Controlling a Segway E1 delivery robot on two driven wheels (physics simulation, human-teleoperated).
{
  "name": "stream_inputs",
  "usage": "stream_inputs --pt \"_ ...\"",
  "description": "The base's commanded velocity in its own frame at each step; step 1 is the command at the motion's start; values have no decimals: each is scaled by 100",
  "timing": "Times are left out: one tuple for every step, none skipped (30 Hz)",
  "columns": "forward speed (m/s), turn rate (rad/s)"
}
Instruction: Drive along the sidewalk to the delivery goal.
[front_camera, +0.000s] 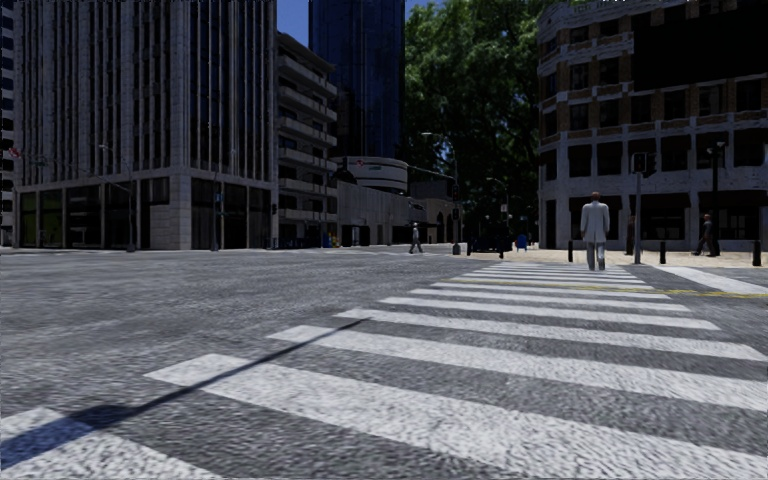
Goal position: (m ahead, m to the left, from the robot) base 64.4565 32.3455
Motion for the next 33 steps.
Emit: stream_inputs --pt "146 -45" --pt "146 -45" --pt "146 -45" --pt "146 -45" --pt "146 -45" --pt "146 -45" --pt "146 -45" --pt "146 -42" --pt "146 -35" --pt "145 -30" --pt "145 -27" --pt "145 -25" --pt "144 -23" --pt "144 -20" --pt "144 -20" --pt "144 -18" --pt "144 -17" --pt "144 -17" --pt "144 -17" --pt "144 -18" --pt "144 -25" --pt "143 -37" --pt "139 -43" --pt "135 -46" --pt "132 -46" --pt "132 -46" --pt "131 -46" --pt "131 -46" --pt "131 -46" --pt "131 -46" --pt "131 -46" --pt "131 -46" --pt "131 -46"
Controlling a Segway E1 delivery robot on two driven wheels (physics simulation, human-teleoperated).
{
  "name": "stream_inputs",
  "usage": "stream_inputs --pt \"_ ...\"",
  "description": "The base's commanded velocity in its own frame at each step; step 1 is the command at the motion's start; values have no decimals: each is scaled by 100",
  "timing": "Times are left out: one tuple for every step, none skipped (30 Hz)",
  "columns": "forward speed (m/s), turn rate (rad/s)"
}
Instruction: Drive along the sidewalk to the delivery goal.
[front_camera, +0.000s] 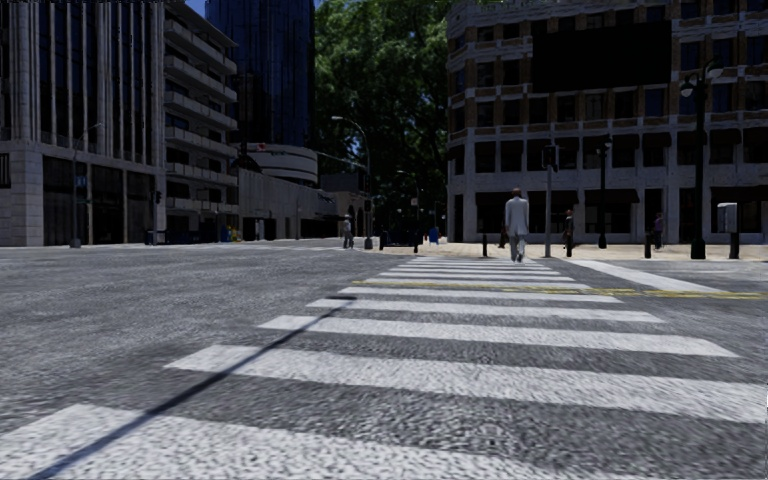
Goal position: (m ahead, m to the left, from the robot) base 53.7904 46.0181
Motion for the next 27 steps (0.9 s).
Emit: stream_inputs --pt "131 -46" --pt "131 -46" --pt "131 -46" --pt "131 -46" --pt "131 -46" --pt "131 -46" --pt "131 -46" --pt "131 -46" --pt "131 -39" --pt "131 -27" --pt "131 0" --pt "131 0" --pt "131 0" --pt "131 0" --pt "131 0" --pt "131 0" --pt "132 0" --pt "132 0" --pt "132 0" --pt "132 0" --pt "132 0" --pt "133 0" --pt "135 0" --pt "139 0" --pt "144 0" --pt "145 0" --pt "145 0"
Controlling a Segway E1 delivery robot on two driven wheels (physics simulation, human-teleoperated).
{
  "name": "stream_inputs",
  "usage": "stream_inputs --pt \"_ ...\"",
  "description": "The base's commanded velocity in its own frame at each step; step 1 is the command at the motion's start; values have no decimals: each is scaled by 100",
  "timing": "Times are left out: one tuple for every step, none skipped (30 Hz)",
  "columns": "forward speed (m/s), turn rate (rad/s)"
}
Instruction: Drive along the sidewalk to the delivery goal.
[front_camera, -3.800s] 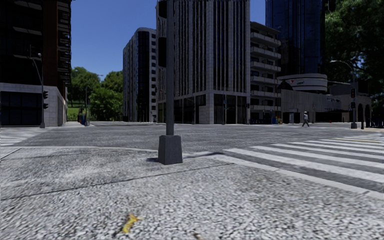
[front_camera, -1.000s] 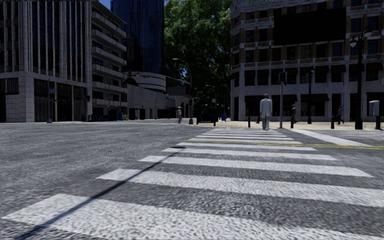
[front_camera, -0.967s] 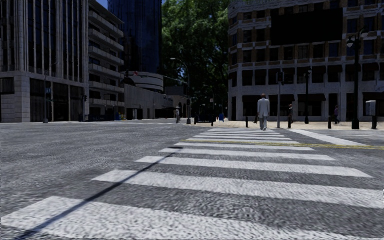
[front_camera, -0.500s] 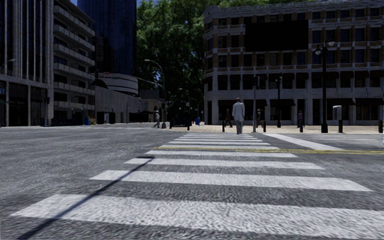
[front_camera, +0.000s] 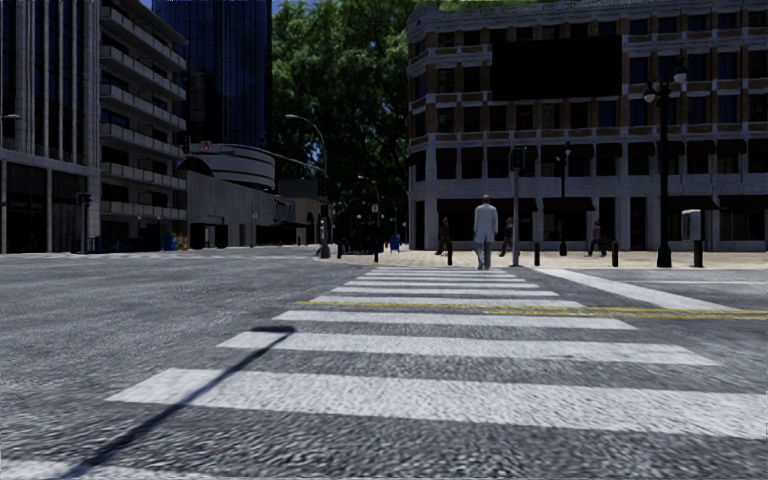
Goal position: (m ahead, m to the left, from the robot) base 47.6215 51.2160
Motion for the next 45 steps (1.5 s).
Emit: stream_inputs --pt "147 0" --pt "147 0" --pt "147 0" --pt "147 0" --pt "147 0" --pt "148 0" --pt "152 0" --pt "154 0" --pt "154 0" --pt "154 0" --pt "154 0" --pt "154 0" --pt "154 0" --pt "154 0" --pt "154 0" --pt "154 0" --pt "154 0" --pt "154 0" --pt "154 0" --pt "156 0" --pt "164 0" --pt "170 0" --pt "172 0" --pt "172 0" --pt "173 0" --pt "173 0" --pt "173 0" --pt "173 0" --pt "173 0" --pt "173 0" --pt "173 0" --pt "173 0" --pt "173 0" --pt "173 0" --pt "173 0" --pt "174 0" --pt "174 0" --pt "174 0" --pt "174 0" --pt "175 0" --pt "175 0" --pt "177 0" --pt "178 0" --pt "181 0" --pt "185 0"
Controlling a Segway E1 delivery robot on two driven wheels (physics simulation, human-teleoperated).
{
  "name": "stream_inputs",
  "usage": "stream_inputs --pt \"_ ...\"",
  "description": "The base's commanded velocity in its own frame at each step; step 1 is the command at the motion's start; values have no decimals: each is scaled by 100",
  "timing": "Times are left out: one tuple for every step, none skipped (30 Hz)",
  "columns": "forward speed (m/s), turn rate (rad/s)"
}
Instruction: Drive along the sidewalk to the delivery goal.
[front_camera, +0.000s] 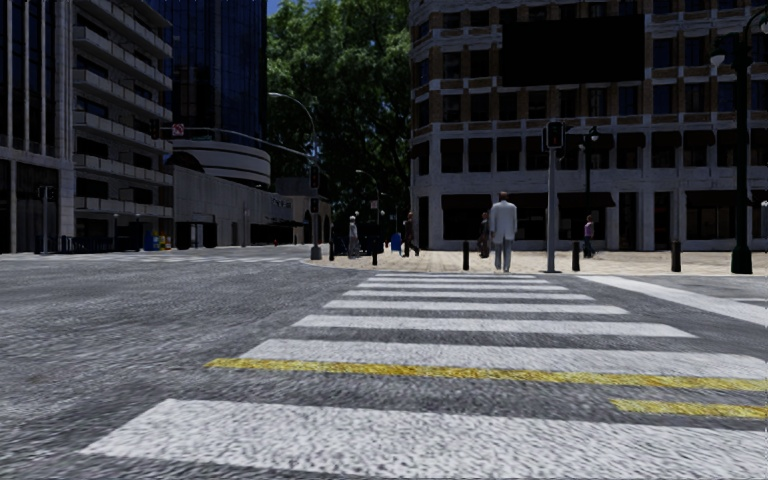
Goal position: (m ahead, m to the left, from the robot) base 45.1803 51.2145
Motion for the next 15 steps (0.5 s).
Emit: stream_inputs --pt "188 0" --pt "189 0" --pt "189 0" --pt "189 0" --pt "191 0" --pt "192 0" --pt "192 0" --pt "192 0" --pt "192 0" --pt "192 0" --pt "192 0" --pt "192 0" --pt "192 -16" --pt "191 -26" --pt "191 -29"
